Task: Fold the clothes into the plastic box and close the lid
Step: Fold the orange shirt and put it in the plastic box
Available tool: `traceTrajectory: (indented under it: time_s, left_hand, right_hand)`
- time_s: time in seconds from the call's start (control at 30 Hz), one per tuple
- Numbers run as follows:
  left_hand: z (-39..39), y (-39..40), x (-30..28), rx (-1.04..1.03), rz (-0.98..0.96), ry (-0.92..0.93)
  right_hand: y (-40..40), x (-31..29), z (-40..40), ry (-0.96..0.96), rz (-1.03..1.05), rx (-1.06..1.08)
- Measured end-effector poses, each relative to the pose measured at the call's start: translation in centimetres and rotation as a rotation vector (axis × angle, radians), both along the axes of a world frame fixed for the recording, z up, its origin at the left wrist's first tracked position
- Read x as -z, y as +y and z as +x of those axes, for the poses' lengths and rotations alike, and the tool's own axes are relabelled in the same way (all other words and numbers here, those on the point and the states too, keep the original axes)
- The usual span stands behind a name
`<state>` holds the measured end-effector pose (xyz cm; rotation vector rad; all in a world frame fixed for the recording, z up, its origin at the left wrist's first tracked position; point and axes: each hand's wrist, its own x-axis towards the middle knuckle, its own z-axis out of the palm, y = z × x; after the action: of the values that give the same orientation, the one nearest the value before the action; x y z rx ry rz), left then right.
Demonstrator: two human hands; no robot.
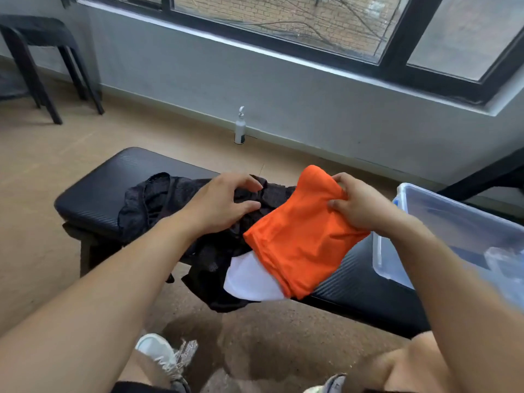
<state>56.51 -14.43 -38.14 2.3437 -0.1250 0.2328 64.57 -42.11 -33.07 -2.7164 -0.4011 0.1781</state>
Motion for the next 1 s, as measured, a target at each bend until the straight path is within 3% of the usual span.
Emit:
traceTrajectory:
  time_s: [0.23,0.47,0.67,0.77,0.87,1.0]
  left_hand:
    - [0.1,-3.1,1.2,0.172,0.017,0.164]
    - [0.8,-4.3,1.2,0.107,0.014,0.017]
    - [1.2,-6.1,1.4,0.194,0.09,0.003]
    - [1.6,-7.0,1.6,0.277,0.221,0.037]
    - [2.2,-7.9,2.4,0.344,0.39,0.034]
    - [2.8,-7.9,3.4,0.295,0.508,-0.015]
  right_hand:
    - [0.1,2.8,-3.1,-0.209,-0.274,-0.099]
    - [-0.5,3.6,-6.4,-0.038,-0.443,-0.351]
    - [-1.6,4.0,-7.0,0.129,-0.325,-0.468]
    - [-2.6,3.8,-6.3,0.303,-0.159,-0.4]
    - [-3.3,4.7,-4.7,0.357,0.174,-0.124]
    - [-3.6,6.5,-4.0,0.175,-0.055,-0.005]
